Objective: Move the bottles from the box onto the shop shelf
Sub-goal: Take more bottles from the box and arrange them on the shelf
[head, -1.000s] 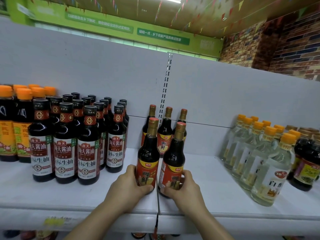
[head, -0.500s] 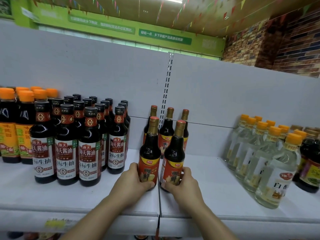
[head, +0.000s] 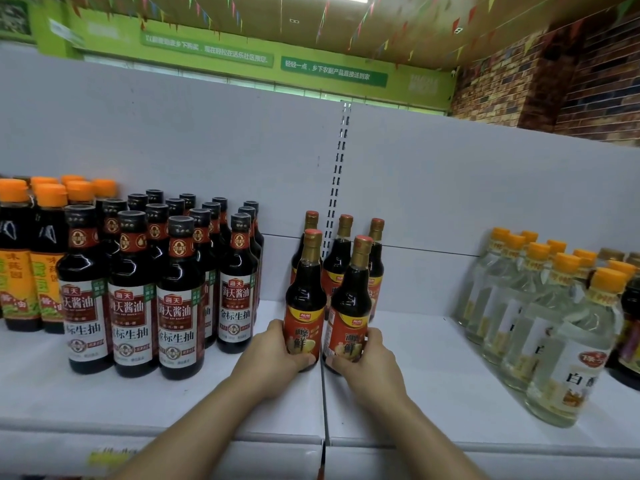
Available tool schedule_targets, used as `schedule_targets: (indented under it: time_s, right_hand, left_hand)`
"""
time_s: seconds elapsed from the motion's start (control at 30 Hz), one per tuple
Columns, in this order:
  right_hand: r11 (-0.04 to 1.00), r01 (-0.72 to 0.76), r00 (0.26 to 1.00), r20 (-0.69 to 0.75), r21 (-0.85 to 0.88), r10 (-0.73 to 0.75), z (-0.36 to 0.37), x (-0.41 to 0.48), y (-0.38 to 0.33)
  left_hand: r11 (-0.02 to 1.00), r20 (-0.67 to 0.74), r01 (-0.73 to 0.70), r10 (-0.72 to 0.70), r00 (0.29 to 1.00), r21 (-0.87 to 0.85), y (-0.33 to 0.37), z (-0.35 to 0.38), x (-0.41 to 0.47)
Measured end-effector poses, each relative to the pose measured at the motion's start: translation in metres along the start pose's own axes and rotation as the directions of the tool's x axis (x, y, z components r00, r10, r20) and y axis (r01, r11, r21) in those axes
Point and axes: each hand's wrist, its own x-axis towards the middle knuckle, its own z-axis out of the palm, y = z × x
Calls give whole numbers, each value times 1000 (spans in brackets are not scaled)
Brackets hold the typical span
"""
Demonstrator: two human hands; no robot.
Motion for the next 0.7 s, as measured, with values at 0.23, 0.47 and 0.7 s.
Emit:
schedule_targets:
  time_s: [0.23, 0.47, 0.7]
  right_hand:
    - [1000, -9, 1000, 0, -14, 9, 4, 10, -1]
    - [1000, -5, 1000, -10, -28, 5, 7, 20, -1]
    - [999, -12, 1000, -15, -46, 11, 9, 27, -2]
  left_hand:
    - [1000, 6, -1, 1, 1000, -17, -3, 2, 11]
    - [1000, -1, -6, 6, 1000, -2, -5, 4, 21]
    - [1000, 1, 9, -9, 1000, -4, -5, 5, 31]
